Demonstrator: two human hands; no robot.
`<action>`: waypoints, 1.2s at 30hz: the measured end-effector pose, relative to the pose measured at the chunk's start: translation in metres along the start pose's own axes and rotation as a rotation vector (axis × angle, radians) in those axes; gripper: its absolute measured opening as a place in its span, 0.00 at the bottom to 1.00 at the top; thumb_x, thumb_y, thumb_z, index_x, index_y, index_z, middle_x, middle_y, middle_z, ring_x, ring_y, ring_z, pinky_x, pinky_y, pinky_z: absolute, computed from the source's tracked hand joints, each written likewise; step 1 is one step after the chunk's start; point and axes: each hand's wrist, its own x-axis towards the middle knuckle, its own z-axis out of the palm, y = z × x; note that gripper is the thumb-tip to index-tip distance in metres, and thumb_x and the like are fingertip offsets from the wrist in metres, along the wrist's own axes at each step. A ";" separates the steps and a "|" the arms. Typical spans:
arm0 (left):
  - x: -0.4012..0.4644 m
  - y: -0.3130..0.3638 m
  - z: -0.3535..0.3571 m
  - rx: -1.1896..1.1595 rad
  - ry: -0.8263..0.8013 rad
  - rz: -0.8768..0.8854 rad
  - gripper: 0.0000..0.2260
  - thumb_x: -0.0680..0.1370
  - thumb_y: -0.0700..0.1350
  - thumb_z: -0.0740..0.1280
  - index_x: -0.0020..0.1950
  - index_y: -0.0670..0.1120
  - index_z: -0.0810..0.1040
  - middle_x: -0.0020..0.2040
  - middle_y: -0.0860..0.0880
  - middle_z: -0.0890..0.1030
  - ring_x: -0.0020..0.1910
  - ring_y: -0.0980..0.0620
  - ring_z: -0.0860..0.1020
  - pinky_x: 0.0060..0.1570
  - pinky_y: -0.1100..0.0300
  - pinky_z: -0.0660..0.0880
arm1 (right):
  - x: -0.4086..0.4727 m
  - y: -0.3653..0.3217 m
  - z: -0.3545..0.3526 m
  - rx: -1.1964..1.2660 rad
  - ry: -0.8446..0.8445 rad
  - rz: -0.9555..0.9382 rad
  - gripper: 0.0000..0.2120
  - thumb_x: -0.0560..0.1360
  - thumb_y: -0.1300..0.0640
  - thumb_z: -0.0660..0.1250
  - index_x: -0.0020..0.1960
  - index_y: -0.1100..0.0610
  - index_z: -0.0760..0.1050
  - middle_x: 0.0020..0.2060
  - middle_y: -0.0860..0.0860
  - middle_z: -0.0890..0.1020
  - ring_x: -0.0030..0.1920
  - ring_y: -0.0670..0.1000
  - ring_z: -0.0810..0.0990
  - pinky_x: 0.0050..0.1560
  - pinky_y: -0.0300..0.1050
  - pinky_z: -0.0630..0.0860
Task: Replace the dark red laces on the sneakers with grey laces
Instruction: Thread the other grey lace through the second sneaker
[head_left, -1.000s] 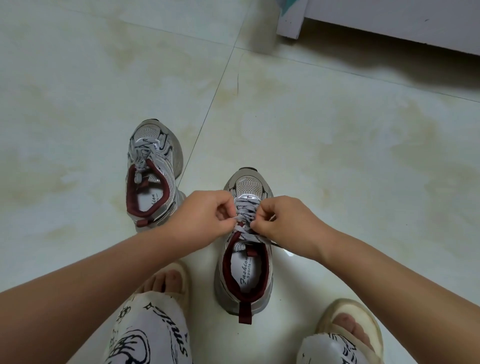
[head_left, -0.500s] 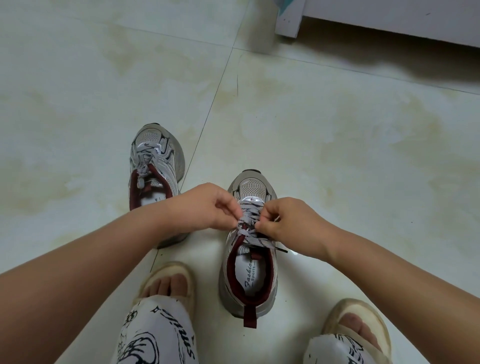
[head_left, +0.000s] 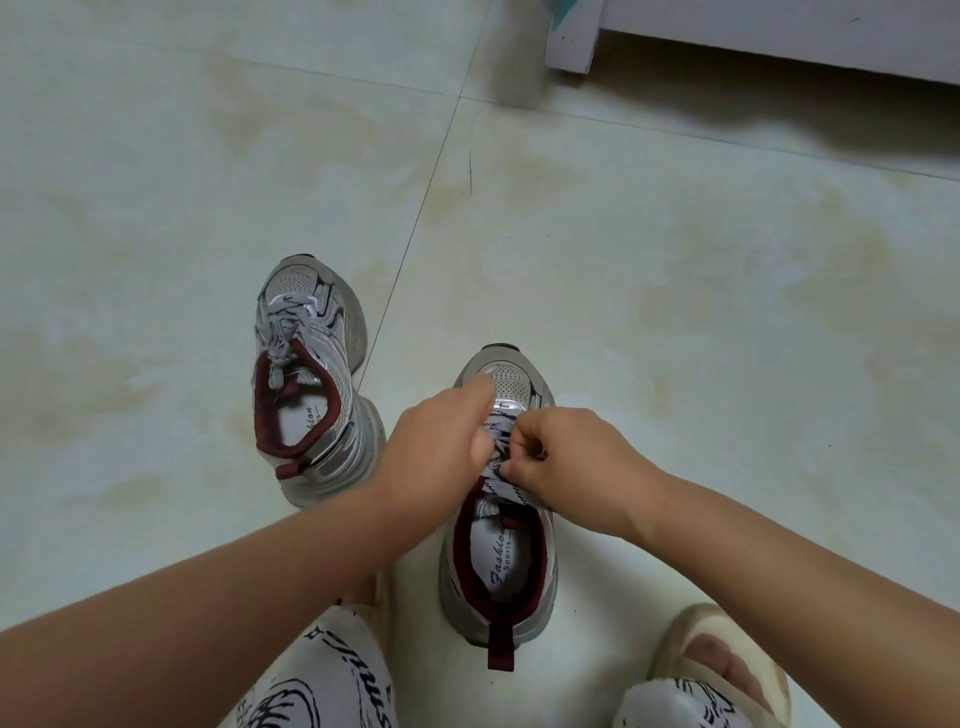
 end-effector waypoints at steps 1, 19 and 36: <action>-0.004 0.001 0.002 0.001 0.055 0.002 0.05 0.73 0.35 0.58 0.45 0.44 0.67 0.35 0.50 0.67 0.36 0.45 0.68 0.35 0.54 0.60 | 0.000 -0.001 0.000 -0.007 0.007 0.004 0.14 0.75 0.55 0.64 0.33 0.51 0.64 0.31 0.45 0.71 0.36 0.48 0.69 0.34 0.37 0.64; -0.015 -0.015 -0.006 -0.315 -0.193 -0.104 0.10 0.69 0.51 0.73 0.39 0.50 0.73 0.36 0.53 0.74 0.36 0.55 0.72 0.40 0.61 0.72 | -0.005 0.017 -0.003 0.690 -0.054 0.174 0.11 0.75 0.55 0.65 0.35 0.55 0.72 0.32 0.49 0.76 0.34 0.46 0.73 0.42 0.40 0.73; -0.027 -0.002 -0.007 0.280 -0.020 0.318 0.10 0.62 0.43 0.77 0.32 0.46 0.76 0.35 0.51 0.72 0.35 0.54 0.70 0.25 0.62 0.67 | -0.034 0.039 0.009 -0.092 0.197 -0.293 0.11 0.70 0.48 0.64 0.31 0.50 0.70 0.37 0.42 0.67 0.42 0.44 0.68 0.41 0.33 0.66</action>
